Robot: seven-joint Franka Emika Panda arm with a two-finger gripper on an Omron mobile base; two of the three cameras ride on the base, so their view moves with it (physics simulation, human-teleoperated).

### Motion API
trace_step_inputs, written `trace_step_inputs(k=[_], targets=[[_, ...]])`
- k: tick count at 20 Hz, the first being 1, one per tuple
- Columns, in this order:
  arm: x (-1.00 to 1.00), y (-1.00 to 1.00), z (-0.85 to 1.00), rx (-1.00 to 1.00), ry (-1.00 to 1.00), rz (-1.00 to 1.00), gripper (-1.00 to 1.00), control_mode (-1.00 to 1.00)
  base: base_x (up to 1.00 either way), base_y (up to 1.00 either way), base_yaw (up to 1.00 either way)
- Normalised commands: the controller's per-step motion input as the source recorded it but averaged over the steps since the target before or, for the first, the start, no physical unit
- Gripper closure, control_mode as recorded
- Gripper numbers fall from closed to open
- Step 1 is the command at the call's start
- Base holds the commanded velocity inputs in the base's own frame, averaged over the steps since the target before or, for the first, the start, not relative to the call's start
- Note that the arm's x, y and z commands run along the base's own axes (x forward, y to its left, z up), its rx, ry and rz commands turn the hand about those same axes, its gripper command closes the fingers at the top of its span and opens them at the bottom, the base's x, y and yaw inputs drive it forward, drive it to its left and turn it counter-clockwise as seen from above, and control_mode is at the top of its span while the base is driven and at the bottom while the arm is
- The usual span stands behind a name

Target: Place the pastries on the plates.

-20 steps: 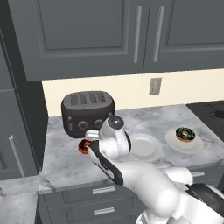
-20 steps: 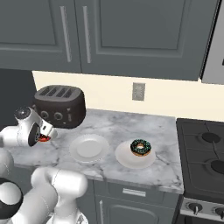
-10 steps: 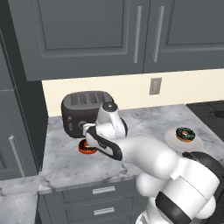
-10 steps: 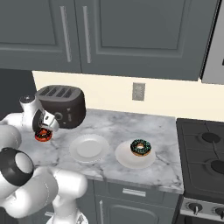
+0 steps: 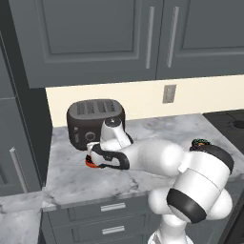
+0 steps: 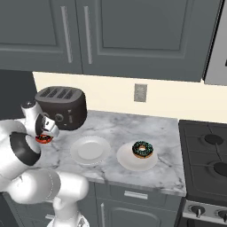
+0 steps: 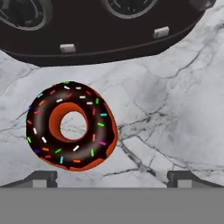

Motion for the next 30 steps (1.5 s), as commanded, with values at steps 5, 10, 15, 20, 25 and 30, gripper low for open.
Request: trace_step_inputs(k=[5,10,15,20,25,30], targets=[[0.19,0.00,-0.26,0.00,0.00,0.05,-1.00,-1.00,0.00,0.00,0.00],[0.28,0.00,-0.16,0.00,-0.01,0.01,-1.00,-1.00,0.00,0.00,0.00],[0.16,0.00,-0.20,0.00,0.00,0.00,-1.00,-1.00,0.00,0.00,0.00],[0.07,0.01,-0.33,0.00,0.00,0.00,-1.00,-1.00,0.00,0.00,0.00],[0.19,0.10,-0.22,0.00,0.00,0.00,-1.00,-1.00,0.00,0.00,0.00],[0.22,0.26,-0.19,0.00,0.00,0.00,-1.00,-1.00,0.00,0.00,0.00]])
